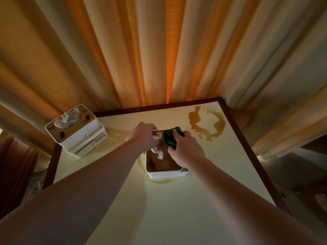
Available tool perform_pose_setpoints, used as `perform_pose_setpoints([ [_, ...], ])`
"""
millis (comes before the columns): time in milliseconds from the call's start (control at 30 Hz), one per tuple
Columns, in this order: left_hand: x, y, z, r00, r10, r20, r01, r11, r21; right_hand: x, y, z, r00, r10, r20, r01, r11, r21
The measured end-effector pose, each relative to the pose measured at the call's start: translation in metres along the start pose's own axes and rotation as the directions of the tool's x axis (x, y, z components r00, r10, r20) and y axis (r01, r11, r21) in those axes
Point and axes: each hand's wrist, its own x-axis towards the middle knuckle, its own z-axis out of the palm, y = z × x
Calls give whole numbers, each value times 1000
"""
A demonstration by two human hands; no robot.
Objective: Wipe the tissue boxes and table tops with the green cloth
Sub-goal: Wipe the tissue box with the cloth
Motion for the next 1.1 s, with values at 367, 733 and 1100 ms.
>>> perform_pose_setpoints([
  [367,-35,-18,-32,869,482,115,-495,845,201,-5,13,-3,987,22,-162,21,965,260],
  [733,9,15,-17,872,460,167,-485,858,171,-29,41,6,976,56,-209,28,924,381],
  [1100,13,12,-17,962,243,125,-268,924,274,-35,54,-1,970,50,-236,45,923,383],
])
